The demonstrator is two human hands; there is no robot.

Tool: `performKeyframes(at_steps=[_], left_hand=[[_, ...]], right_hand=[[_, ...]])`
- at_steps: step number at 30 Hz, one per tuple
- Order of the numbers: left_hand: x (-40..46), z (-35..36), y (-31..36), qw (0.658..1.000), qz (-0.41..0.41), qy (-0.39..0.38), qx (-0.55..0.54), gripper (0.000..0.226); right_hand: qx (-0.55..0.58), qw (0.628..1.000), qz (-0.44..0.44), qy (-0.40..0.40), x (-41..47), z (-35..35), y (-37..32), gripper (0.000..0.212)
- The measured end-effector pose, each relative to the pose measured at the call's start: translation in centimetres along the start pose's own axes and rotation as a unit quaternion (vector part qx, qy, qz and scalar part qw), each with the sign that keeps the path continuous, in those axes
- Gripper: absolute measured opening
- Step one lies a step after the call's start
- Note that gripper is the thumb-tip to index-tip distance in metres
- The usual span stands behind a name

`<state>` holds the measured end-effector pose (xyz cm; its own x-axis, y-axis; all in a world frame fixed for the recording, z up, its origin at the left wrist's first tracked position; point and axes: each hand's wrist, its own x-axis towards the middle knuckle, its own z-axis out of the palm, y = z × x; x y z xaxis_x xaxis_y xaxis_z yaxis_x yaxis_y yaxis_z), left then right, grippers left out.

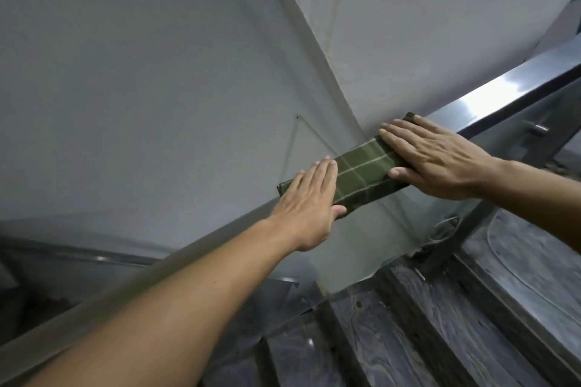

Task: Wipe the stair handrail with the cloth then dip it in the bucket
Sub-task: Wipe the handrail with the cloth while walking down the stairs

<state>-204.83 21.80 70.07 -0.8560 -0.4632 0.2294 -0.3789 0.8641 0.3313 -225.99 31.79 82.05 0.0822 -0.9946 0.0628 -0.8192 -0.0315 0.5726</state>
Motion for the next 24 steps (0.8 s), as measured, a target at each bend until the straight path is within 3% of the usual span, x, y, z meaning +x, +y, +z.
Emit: performKeyframes(at_steps=[6, 15, 24], left_hand=[[-5.7, 1.0, -4.4, 1.000, -0.022, -0.018, -0.004, 0.073], [-14.0, 2.5, -10.5, 0.990, -0.127, -0.065, -0.024, 0.085], [-22.0, 2.9, -16.7, 0.973, -0.212, -0.079, -0.048, 0.086]], right_hand=[[-0.065, 0.994, -0.082, -0.030, 2.9, -0.9, -5.9, 0.078], [-0.015, 0.992, -0.124, -0.024, 6.0, -0.6, -16.2, 0.094], [0.003, 0.988, -0.154, -0.016, 9.0, -0.7, -27.7, 0.094]])
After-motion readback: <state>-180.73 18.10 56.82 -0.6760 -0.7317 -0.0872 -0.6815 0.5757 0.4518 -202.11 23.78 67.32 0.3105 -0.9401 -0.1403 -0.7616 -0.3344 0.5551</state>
